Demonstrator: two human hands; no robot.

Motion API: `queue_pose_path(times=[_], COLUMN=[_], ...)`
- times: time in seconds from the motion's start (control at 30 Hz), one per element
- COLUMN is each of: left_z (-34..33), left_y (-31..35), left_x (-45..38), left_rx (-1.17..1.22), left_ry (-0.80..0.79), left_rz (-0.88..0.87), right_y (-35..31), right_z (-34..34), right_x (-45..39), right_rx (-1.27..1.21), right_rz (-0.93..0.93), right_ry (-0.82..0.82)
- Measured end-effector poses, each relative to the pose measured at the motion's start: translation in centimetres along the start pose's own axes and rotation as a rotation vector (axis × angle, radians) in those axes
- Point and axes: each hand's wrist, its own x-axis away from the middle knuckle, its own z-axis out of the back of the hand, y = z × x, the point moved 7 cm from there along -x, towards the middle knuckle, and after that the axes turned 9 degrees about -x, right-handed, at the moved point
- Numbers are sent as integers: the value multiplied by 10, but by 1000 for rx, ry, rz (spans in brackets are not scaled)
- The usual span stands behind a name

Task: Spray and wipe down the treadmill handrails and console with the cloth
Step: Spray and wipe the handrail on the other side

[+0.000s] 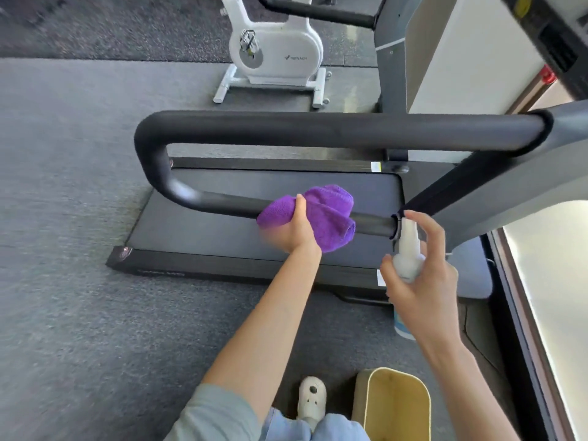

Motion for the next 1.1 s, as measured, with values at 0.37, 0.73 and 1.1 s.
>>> queue_pose_path(times=[0.37, 0.73, 1.1], left_z=[116, 64, 22], left_y=[89, 160, 184], left_x=[-18, 28, 30], left_rx=[64, 287, 488], left_ry=[0, -296, -143], left_rz=[-260, -359, -264], right_y=[-31, -40, -28], right_z=[-59, -79, -55], right_x=[1, -6, -11], right_rx=[-19, -41, 1], right_rz=[25, 24, 4], right_ry=[-128, -141, -56])
